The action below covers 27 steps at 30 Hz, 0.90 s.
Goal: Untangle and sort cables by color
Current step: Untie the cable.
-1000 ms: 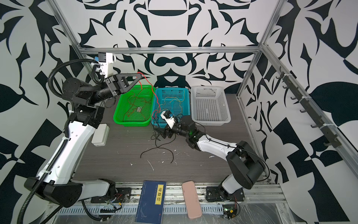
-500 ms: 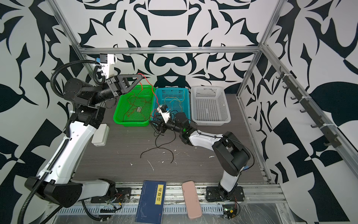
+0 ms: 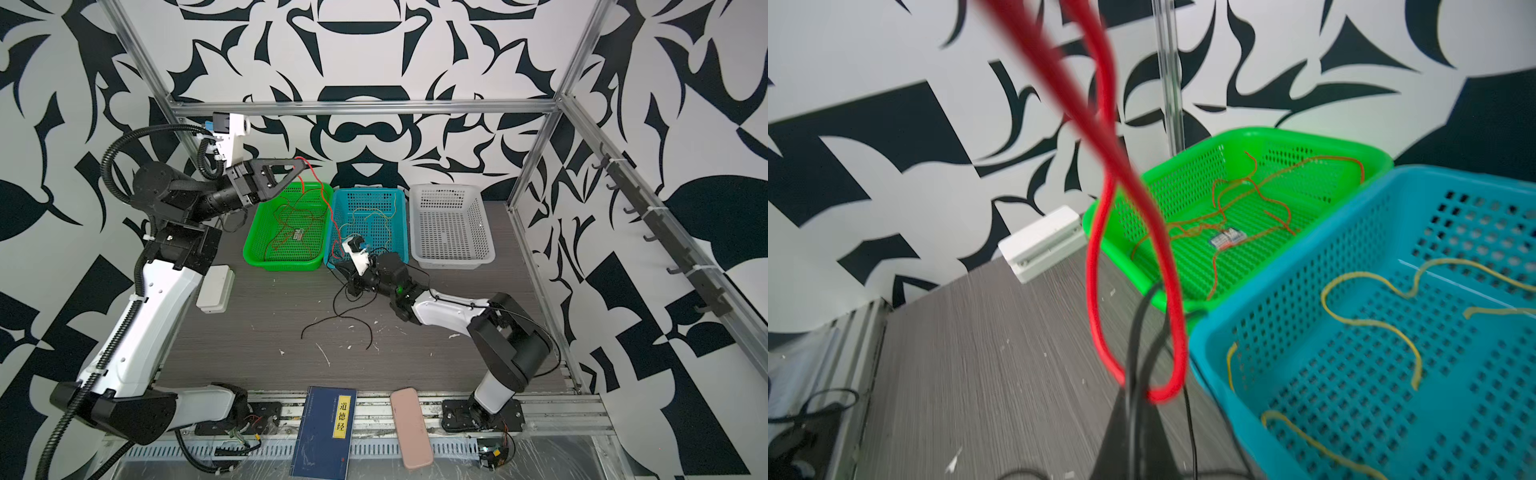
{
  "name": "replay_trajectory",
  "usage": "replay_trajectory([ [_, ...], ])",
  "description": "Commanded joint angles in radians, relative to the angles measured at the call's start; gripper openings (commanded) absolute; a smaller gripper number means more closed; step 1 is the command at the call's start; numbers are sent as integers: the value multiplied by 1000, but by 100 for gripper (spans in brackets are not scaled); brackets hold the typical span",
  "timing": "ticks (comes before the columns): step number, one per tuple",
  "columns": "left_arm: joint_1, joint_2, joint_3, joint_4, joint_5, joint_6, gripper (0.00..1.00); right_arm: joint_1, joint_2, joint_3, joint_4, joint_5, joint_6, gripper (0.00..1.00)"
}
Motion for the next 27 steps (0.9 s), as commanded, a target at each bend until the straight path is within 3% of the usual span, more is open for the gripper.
replay_trajectory([
  [1,7,-7,92,-24,0,64,0,5,-64,-80,-113,90,-58,0],
  [12,152,25,251,-120,25,83,0,-112,-243,-303,-230,163,-28,0],
  [18,225,10,242,-152,32,108,0,-224,-395,-358,-403,230,-49,0],
  [23,299,-7,245,-160,55,106,0,-432,-482,-476,-364,85,90,0],
  [27,366,-4,268,-179,85,111,0,-461,-486,-498,-375,101,134,0],
])
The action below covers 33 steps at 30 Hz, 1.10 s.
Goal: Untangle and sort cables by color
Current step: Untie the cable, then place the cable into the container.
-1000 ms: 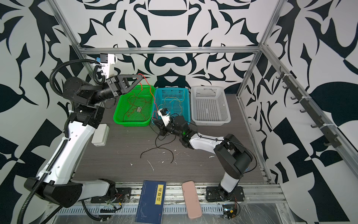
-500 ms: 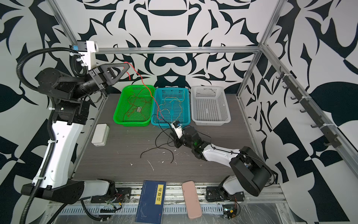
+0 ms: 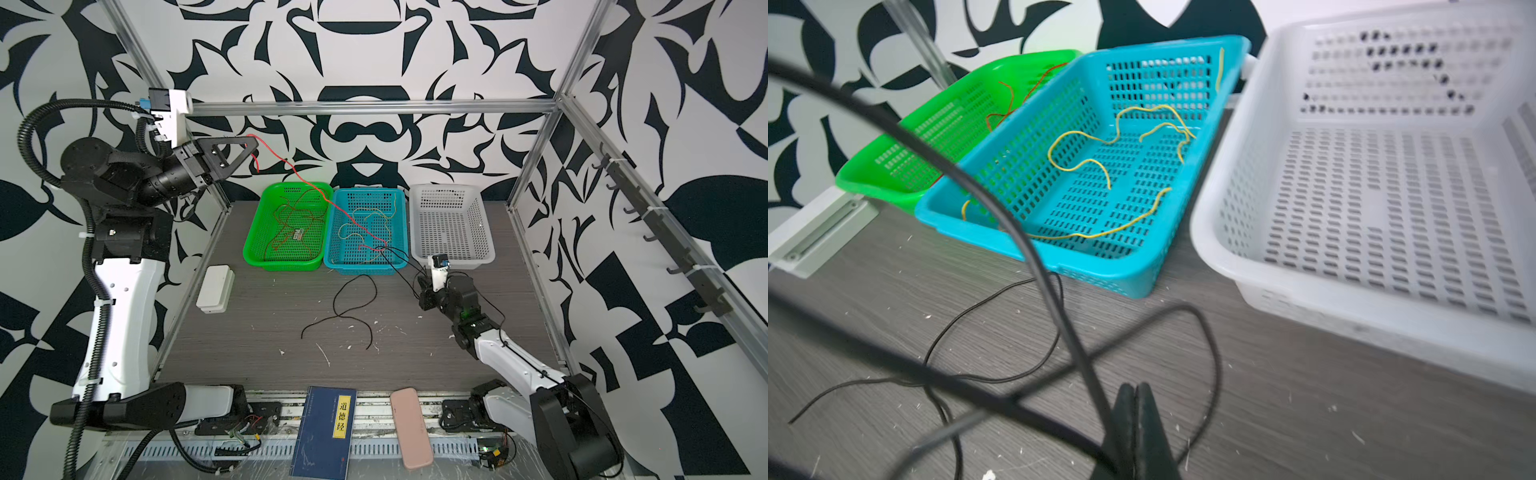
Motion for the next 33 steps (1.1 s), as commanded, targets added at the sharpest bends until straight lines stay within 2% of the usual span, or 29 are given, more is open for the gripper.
replay_trajectory([
  [1,68,-31,59,62,-33,27,0,-23,21,-39,-130,30,66,0],
  [5,118,-21,93,9,-25,78,0,-42,14,-18,-183,62,94,0],
  [9,201,-4,103,23,-20,57,0,-105,-36,-19,-228,46,133,0],
  [13,225,11,108,46,-8,41,0,-153,-77,-5,-275,32,153,0],
  [19,233,23,92,81,-7,18,0,-159,-92,48,-326,-18,116,0],
  [22,233,40,94,64,-24,49,0,-159,-100,95,-367,-123,98,0],
  [24,233,70,102,64,-49,61,0,-157,-87,115,-342,-268,109,0],
  [28,233,155,124,94,-90,66,0,-98,-58,168,-375,-452,104,0],
  [31,233,218,138,110,-115,56,0,10,-38,242,-518,-467,8,0],
  [33,233,251,138,115,-130,55,0,67,-20,269,-554,-471,-10,0],
])
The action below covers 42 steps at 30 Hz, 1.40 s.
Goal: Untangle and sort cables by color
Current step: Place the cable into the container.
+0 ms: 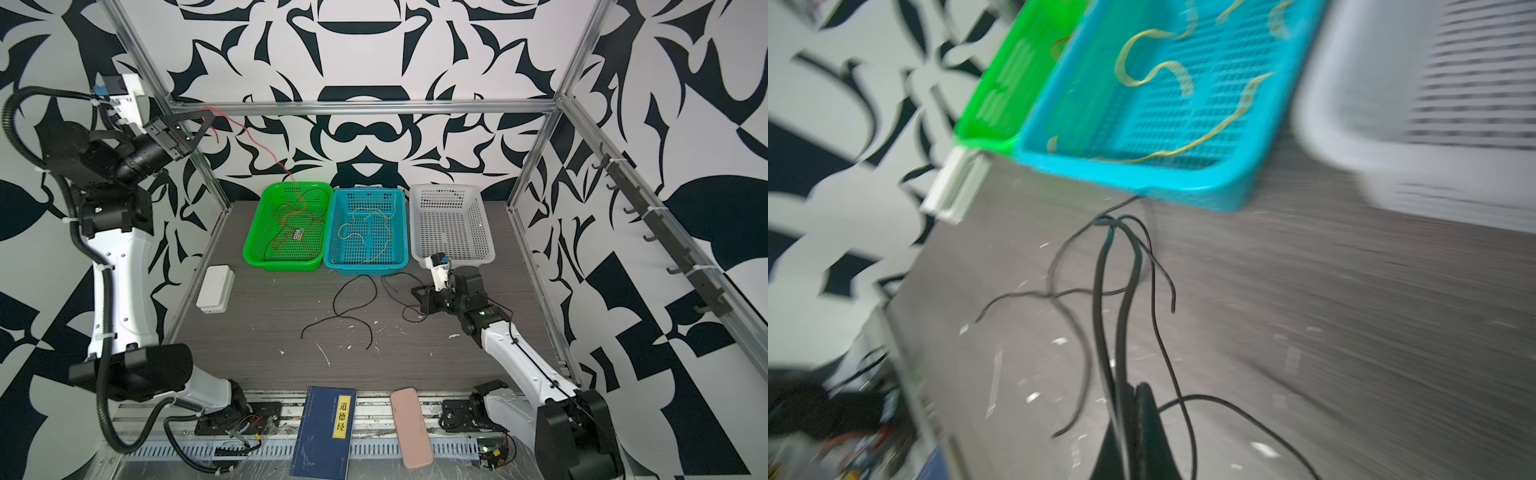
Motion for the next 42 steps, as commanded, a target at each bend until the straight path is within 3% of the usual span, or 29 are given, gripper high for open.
replay_trajectory([
  [1,4,49,22,43,-46,2,0,72,18,63,-79,-97,-55,0],
  [10,-20,228,57,-25,-126,104,0,92,41,49,8,-84,3,0],
  [17,-111,323,73,-199,-253,320,0,92,16,38,-11,-48,1,0],
  [25,-130,448,85,-200,-224,294,0,93,-5,27,-55,-21,-29,0],
  [42,-167,790,279,-353,-231,341,1,92,33,48,-46,-26,-23,0],
])
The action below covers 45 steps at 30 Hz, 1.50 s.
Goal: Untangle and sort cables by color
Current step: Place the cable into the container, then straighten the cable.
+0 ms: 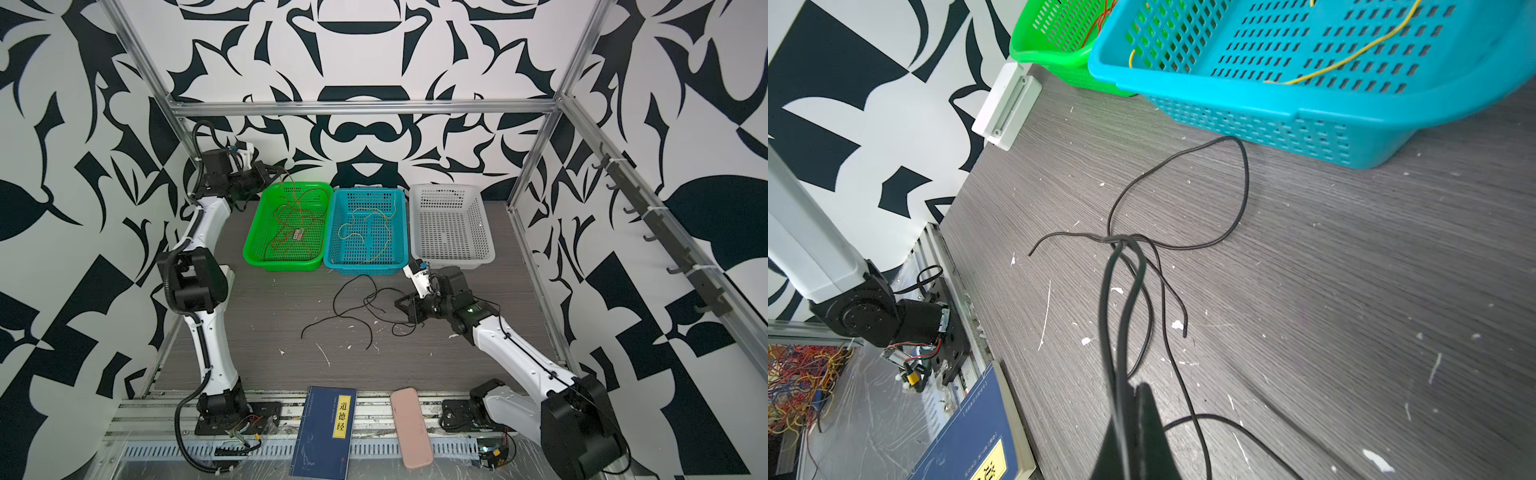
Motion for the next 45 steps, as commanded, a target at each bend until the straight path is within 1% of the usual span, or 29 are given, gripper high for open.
replay_trajectory([
  [1,-13,94,62,-54,2,11,5,4,-6,29,8,0,-12,0],
  [3,-15,153,90,-28,22,-26,13,5,-13,36,-4,2,-13,0],
  [6,-23,220,134,-19,35,-57,22,5,-26,46,-27,10,-20,0],
  [7,-28,233,148,-25,35,-55,27,4,-30,50,-34,13,-23,0],
  [8,-35,244,160,-34,32,-48,35,4,-34,52,-42,16,-26,0],
  [10,-47,242,172,-65,7,-18,62,4,-40,54,-54,20,-31,0],
  [12,-56,219,169,-101,-43,25,94,5,-45,54,-62,21,-33,0],
  [13,-57,202,163,-112,-65,42,100,4,-46,52,-63,22,-32,0],
  [16,-59,112,108,-122,-128,90,99,5,-49,50,-65,24,-33,0],
  [18,-60,10,33,-106,-190,140,99,5,-48,48,-64,29,-35,0],
  [21,-65,-174,-103,-49,-253,181,99,4,-39,49,-55,21,-33,0],
  [24,-86,-384,-261,37,-267,226,99,4,-34,56,-41,11,-22,0],
  [27,-133,-580,-415,73,-287,283,99,3,-34,68,-29,4,-15,0],
  [29,-167,-709,-561,138,-247,276,99,4,-21,82,-30,2,-15,0],
  [31,-216,-827,-724,228,-161,247,99,4,3,94,-30,-21,-20,0],
  [32,-257,-885,-808,260,-124,252,99,5,13,98,-21,-38,-20,0],
  [35,-396,-1039,-1020,280,-97,328,99,5,30,97,28,-108,-20,0],
  [36,-445,-1085,-1102,309,-56,385,99,4,32,104,31,-132,-29,0],
  [37,-489,-1120,-1188,373,-52,437,99,5,32,111,35,-157,-38,0],
  [38,-537,-1149,-1288,461,-103,447,99,5,32,122,39,-189,-48,0],
  [39,-564,-1161,-1349,507,-105,463,99,5,31,135,39,-220,-64,0],
  [42,-593,-1139,-1421,534,-31,482,100,5,19,184,16,-278,-101,0],
  [43,-599,-1125,-1426,531,-10,494,100,4,16,205,-11,-289,-119,0],
  [45,-622,-1085,-1419,526,24,532,96,4,17,249,-58,-343,-155,0],
])
